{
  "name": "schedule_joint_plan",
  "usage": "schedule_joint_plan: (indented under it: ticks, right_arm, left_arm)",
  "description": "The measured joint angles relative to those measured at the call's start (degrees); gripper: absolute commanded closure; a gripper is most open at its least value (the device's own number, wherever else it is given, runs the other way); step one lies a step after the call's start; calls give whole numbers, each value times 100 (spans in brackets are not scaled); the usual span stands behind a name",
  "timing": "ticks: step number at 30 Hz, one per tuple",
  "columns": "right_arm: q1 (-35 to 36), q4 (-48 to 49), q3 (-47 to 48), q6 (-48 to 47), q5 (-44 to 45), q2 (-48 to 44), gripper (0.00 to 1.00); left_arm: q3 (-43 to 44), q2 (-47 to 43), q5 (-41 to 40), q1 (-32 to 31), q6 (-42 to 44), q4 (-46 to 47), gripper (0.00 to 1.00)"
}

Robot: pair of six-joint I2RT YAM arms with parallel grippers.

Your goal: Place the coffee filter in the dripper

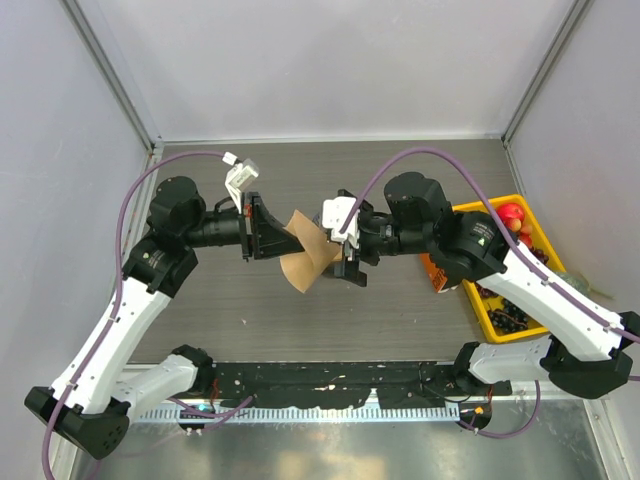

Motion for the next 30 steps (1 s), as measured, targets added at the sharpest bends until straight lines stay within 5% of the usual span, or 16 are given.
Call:
schedule_joint_plan:
  ticks: [5,11,30]
  right_arm:
    - [0,-28,2,-9,-192,11,0]
    - [0,-52,50,-74,-328,114,24]
    - [0,-61,55,-212,-282,120,74]
  left_arm:
    - [0,7,160,0,0,28,100]
    - [0,9,197,0,2,22,100]
    - [0,46,186,0,173,-153,98]
